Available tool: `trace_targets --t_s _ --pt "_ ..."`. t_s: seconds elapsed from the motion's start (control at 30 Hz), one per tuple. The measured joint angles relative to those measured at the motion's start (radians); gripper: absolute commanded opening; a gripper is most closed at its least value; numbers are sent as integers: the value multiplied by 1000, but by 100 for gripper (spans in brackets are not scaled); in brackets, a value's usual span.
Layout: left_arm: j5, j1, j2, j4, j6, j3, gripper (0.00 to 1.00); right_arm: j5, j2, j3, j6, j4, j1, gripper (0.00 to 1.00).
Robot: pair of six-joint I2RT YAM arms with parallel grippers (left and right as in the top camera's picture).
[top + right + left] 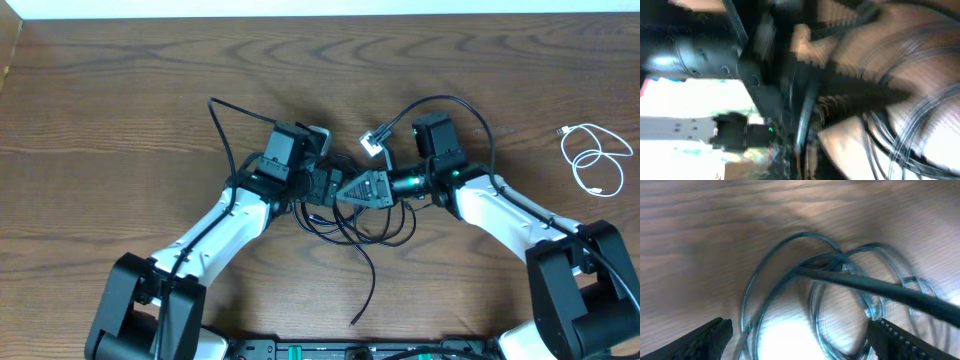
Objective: Untangle cables
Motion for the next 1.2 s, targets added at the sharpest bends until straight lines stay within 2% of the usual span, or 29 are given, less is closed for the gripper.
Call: trace_targets --t_s 0.07,0.23,0.43,0.77,1.0,1.2 --pt "-40 11 0 1 0 0 95 27 2 -2 -1 -35 -42 1" --pt "-61 20 0 -1 -2 0 96 84 2 -2 -18 -119 -114 1" --pt "-61 19 0 1 -2 0 96 199 2 -2 -27 -201 -117 1" --pt "-73 19 0 4 -2 0 95 321 2 -2 -27 -212 -117 1" --pt "-76 19 0 3 -1 0 94 529 2 -2 -23 -301 -117 1" --pt "32 19 0 4 40 0 83 687 2 -3 5 -343 -117 1"
